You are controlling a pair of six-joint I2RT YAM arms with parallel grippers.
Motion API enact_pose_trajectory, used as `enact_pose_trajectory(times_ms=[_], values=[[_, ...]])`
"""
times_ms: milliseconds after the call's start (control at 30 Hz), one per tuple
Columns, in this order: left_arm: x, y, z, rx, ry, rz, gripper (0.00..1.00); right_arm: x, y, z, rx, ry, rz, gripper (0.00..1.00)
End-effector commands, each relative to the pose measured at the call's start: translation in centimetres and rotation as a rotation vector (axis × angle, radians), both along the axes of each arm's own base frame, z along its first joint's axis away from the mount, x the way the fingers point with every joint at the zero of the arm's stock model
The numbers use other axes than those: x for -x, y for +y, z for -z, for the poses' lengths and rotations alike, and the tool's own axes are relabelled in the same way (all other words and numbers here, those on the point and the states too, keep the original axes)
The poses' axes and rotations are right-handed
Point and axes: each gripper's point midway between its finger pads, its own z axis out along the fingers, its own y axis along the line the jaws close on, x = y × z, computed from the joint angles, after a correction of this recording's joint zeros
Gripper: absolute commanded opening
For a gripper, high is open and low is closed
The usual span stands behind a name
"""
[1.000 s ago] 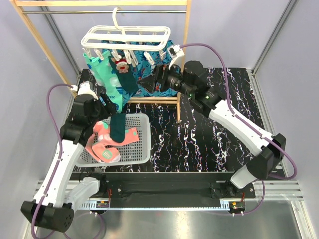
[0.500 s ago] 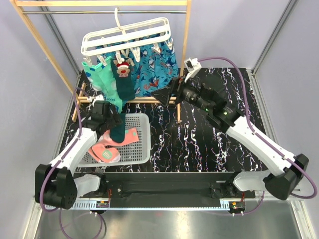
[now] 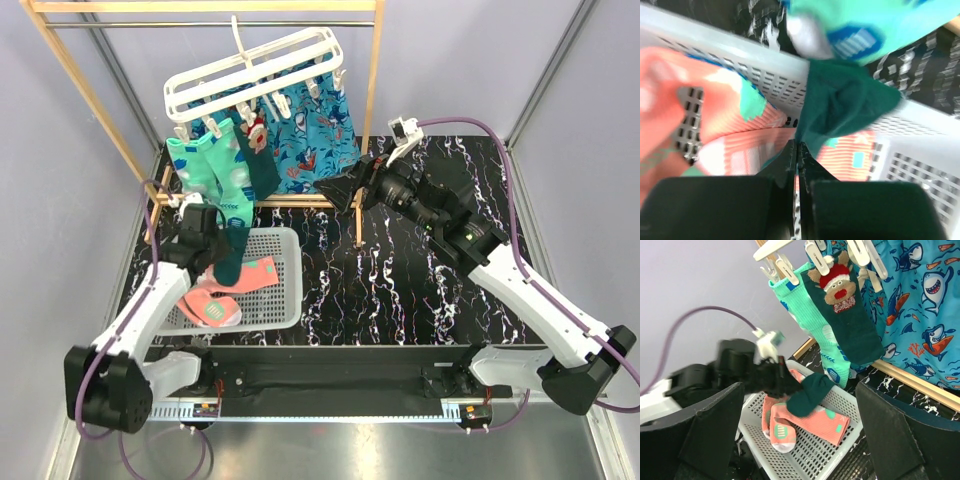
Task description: Remove the socks clipped to the hanger
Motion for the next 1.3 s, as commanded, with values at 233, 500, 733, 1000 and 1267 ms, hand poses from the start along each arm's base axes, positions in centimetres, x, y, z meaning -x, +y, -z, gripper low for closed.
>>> enact_pose_trajectory(times_ms=[233, 500, 733, 1000, 1267], values=[[3.7, -0.5, -10.3, 0.031, -0.149, 0.109, 0.0, 0.2, -0.8, -1.2, -0.018, -0.023, 0.027, 1.0], [6.9, -1.7, -15.5, 0.11, -0.209, 0.178, 0.0, 0.7, -1.3, -2.3, -0.044, -0.024, 0.029, 0.99], [7.8, -1.9, -15.1, 0.142, -0.22, 0.173, 0.0, 0.9, -1.8, -2.8, -0.062, -0.028, 0.048, 0.99], [5.0, -3.3, -8.9, 0.202, -0.194, 0.167, 0.28, 1.0, -2.0, -2.4, -0.052, -0.03, 0.053, 1.0], [1.1, -4.3, -12.1, 0.209, -0.334, 0.203, 0.66, -0.6, -2.0, -0.6, 0.01, -0.034, 0.105, 0.99]])
